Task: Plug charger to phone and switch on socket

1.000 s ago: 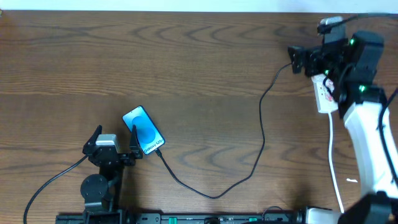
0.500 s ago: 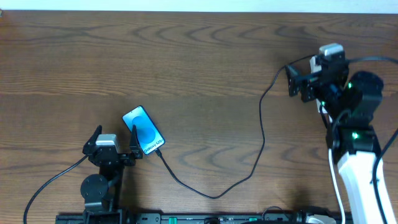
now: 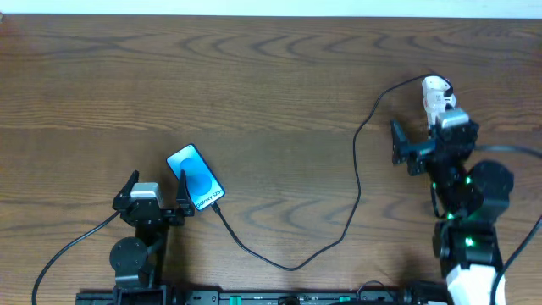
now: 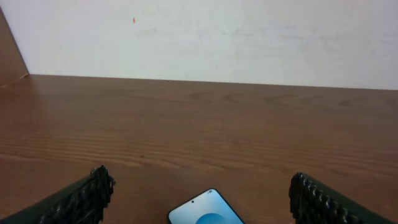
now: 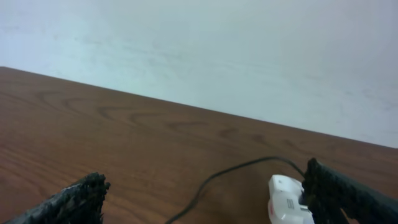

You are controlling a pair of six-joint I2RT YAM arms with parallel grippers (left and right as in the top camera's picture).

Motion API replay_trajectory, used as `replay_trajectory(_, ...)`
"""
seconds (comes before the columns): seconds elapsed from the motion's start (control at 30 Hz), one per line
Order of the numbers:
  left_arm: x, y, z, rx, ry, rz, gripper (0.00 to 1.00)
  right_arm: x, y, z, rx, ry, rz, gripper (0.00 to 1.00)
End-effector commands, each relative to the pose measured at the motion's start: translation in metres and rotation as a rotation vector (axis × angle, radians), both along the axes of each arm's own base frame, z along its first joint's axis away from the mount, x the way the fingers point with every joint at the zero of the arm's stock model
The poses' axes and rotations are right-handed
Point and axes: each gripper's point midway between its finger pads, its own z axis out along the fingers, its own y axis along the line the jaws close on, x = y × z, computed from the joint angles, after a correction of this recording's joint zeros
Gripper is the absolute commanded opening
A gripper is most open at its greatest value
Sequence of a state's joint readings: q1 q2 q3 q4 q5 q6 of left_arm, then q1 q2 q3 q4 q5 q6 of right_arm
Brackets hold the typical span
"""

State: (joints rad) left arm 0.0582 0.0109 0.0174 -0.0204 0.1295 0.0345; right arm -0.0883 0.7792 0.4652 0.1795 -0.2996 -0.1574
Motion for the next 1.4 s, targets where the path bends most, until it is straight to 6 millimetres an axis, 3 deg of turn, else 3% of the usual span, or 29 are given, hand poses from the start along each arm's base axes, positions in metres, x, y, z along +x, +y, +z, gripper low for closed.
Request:
replay_trajectory(0.0,-0.001,-0.006,-0.014,0.007,0.044,-0.034,0.93,-0.015,0.001,-0.006,-0.001,-0.027,-0.009,0.99)
replay_trajectory(0.53,-0.001,-0.006,-0.014,0.007,0.044,-0.034,0.93,-0.068,0.0,-0.039,-0.015,-0.218,-0.051,0.99)
replay_trajectory(0.67,-0.001,-0.006,-0.014,0.007,0.044,-0.034,0.93,-0.072,-0.002,-0.05,-0.015,-0.221,-0.064,0.99)
replay_trajectory(0.93,-0.001,-0.006,-0.014,0.007,0.044,-0.034,0.93,-0.075,-0.002,-0.046,-0.016,-0.241,-0.064,0.99)
replay_trajectory(1.37,-0.001,-0.006,-0.014,0.007,0.044,-0.034,0.93,-0.078,-0.005,-0.085,-0.001,-0.084,-0.085,0.99)
